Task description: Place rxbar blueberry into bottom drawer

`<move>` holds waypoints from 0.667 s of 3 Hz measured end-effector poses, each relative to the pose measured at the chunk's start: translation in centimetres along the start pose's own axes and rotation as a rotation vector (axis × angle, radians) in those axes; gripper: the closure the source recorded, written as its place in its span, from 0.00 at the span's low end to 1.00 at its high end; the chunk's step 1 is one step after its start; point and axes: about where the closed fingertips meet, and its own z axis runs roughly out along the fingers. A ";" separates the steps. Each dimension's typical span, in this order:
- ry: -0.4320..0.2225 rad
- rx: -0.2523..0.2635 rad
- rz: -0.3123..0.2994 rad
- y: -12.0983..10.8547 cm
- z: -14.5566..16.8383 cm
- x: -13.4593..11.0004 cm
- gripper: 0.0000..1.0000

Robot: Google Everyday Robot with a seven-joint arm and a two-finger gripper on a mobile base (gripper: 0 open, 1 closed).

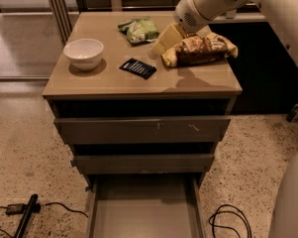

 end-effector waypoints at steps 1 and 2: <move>0.014 -0.013 0.068 -0.1 4.0 -0.3 0.00; 0.045 -0.015 0.085 0.1 6.0 0.0 0.00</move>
Offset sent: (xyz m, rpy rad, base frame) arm 0.0317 0.0428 -0.0559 -0.0220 0.0996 -0.0840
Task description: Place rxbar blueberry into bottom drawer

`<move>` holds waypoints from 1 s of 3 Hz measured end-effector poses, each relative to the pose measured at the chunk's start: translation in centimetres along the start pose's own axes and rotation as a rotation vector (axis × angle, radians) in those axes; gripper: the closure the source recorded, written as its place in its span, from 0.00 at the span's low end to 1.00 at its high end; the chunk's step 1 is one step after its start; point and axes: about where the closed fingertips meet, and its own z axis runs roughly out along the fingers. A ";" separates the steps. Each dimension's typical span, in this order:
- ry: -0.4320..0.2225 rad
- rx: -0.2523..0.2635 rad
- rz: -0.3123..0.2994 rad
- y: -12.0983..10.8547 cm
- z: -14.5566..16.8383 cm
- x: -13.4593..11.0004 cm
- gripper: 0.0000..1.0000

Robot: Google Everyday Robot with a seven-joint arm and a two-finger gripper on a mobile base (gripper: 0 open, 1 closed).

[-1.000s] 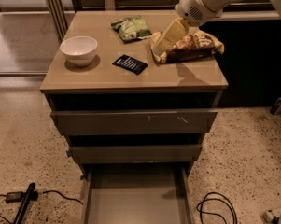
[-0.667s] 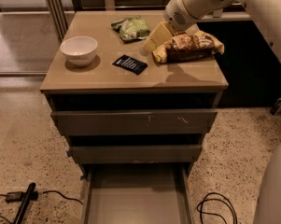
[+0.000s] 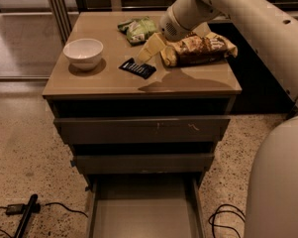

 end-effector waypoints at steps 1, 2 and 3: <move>0.033 -0.015 -0.006 0.7 1.8 0.4 0.00; 0.060 -0.044 -0.018 1.4 4.0 1.1 0.00; 0.080 -0.069 -0.029 2.0 5.9 1.5 0.00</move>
Offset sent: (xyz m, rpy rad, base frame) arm 0.0016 0.0297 -0.0576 -0.0665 0.0729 0.0614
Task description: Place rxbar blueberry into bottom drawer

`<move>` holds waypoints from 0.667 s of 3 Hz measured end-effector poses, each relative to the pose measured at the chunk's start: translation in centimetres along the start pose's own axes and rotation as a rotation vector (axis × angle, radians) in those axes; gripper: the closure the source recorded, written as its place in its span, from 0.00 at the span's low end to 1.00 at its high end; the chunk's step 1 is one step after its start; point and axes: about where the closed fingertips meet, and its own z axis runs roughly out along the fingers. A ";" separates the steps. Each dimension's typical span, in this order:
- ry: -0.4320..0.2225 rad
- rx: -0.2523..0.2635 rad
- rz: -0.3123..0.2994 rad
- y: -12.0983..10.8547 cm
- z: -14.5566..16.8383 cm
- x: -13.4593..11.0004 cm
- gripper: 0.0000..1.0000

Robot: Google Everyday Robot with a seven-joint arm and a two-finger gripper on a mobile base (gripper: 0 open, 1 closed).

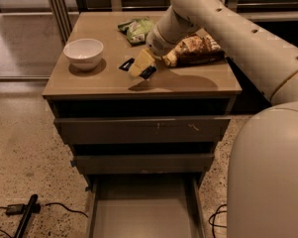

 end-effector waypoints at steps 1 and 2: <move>0.016 -0.026 -0.011 0.6 2.0 -0.1 0.00; 0.021 -0.033 -0.009 0.8 2.5 -0.1 0.00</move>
Offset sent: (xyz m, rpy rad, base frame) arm 0.0032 0.0213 -0.0205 -0.0124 0.0282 0.0316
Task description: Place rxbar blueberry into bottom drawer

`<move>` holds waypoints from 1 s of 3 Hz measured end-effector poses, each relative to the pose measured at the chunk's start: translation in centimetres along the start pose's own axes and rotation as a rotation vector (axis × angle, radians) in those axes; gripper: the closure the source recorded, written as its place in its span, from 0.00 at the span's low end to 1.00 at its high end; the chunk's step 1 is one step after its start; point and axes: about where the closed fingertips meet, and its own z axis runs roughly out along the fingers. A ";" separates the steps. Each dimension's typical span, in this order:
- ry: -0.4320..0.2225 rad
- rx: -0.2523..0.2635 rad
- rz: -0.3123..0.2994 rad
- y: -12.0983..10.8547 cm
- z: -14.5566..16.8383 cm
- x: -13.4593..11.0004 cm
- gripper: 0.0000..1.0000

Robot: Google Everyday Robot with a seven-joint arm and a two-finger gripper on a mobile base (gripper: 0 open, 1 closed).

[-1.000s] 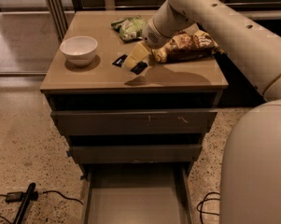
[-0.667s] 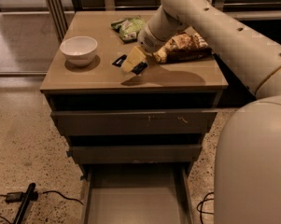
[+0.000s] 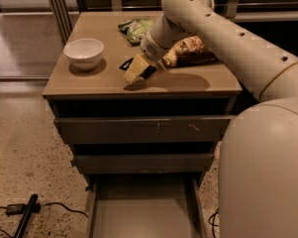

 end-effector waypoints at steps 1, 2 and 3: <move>0.010 -0.007 0.002 0.2 0.7 0.2 0.01; 0.010 -0.007 0.002 0.2 0.7 0.2 0.23; 0.010 -0.007 0.002 0.2 0.7 0.2 0.46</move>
Offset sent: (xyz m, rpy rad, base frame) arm -0.0002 0.0031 -0.0064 -0.0059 0.0105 0.0024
